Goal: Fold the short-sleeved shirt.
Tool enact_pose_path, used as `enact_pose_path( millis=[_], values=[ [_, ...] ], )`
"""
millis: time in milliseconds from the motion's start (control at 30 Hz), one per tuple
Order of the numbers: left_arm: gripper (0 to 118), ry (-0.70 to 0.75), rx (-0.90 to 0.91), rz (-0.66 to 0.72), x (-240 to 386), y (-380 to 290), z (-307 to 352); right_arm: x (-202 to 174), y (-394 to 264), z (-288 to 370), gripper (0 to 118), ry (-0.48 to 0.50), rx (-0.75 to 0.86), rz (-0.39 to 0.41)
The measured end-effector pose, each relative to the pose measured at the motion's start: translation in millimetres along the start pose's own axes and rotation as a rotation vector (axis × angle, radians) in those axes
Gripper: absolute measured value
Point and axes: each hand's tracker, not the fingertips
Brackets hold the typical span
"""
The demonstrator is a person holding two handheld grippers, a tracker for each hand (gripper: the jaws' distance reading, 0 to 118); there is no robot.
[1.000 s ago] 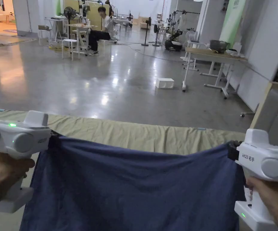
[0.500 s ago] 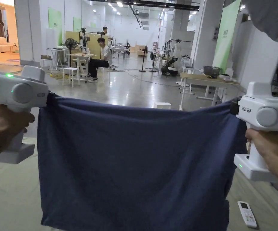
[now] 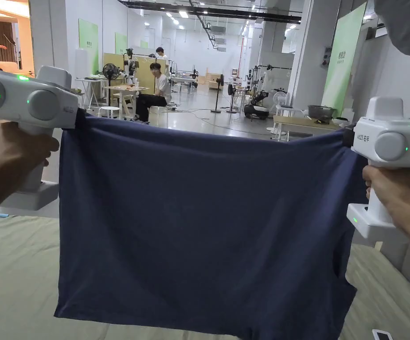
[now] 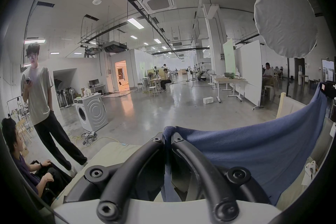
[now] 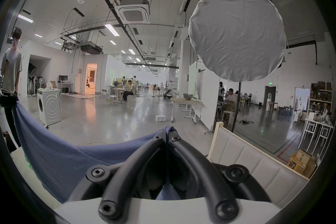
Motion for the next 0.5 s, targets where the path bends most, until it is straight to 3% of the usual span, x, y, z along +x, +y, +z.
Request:
enact_pose_path(
  millis=[167, 200, 233, 267, 500],
  values=[
    [6, 0.012, 0.011, 0.000, -0.2, 12.1, -31.3, -9.4, 7.2, -36.1, 2, -0.002, 0.017, 0.013],
    [6, 0.013, 0.013, -0.002, 0.0, 13.9, -36.2, -11.6, 11.7, -44.4, 2, -0.011, 0.064, 0.064],
    [6, 0.016, 0.014, -0.003, 0.0, 14.8, -41.4, -12.7, 10.3, -52.0, 2, -0.003, 0.031, 0.028],
    [6, 0.018, 0.016, -0.009, 0.0, 16.2, -47.5, -15.0, 14.5, -58.5, 2, -0.009, 0.058, 0.072],
    [6, 0.029, 0.014, -0.005, -2.1, 11.3, -63.5, -25.1, 17.7, -64.1, 2, -0.019, 0.073, 0.073]
  ],
)
